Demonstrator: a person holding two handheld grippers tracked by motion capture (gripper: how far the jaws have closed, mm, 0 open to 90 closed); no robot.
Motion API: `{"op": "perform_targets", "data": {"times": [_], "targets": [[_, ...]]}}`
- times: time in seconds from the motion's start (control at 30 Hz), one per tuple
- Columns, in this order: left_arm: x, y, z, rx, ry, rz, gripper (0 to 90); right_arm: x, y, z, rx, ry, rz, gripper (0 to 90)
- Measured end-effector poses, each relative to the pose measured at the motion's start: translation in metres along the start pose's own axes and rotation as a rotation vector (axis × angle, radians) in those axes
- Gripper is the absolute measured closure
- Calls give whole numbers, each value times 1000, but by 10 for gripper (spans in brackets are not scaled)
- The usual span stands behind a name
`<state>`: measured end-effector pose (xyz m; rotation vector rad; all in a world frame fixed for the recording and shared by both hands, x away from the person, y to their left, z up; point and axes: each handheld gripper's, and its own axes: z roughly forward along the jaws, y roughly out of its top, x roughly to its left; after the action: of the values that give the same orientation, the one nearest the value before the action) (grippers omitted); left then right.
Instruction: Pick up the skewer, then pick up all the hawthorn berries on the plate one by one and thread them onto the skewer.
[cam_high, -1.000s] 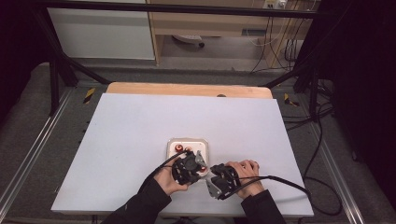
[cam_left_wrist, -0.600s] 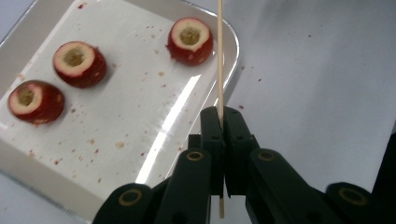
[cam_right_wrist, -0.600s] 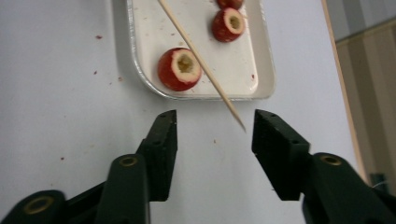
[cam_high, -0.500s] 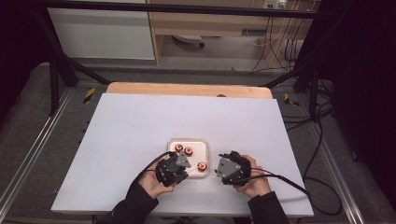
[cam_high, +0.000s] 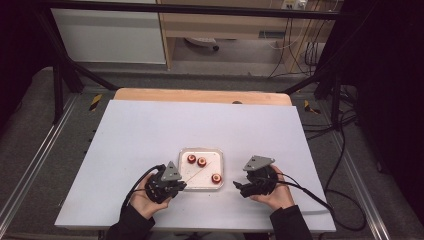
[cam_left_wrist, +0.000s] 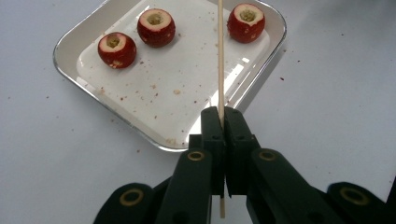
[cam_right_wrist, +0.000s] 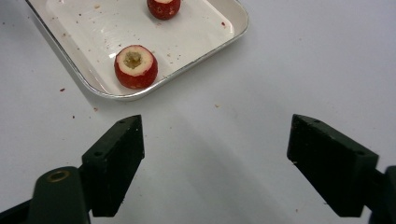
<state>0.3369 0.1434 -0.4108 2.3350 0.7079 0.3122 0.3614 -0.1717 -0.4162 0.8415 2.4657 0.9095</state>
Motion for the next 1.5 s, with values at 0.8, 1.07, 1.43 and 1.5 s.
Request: {"op": "perform_targets", "data": {"times": [0.8,1.07,1.43,1.5], "targets": [[15,-38,-12,-123,-15,-126,881,4,43,11,57,136,149,35],[15,-41,-14,-138,-10,-130,881,11,54,22,102,157,118,77],[15,-44,-16,-144,6,-129,881,13,73,39,184,245,77,253],[15,-43,-17,-145,9,-126,881,14,77,44,226,262,55,313]]}}
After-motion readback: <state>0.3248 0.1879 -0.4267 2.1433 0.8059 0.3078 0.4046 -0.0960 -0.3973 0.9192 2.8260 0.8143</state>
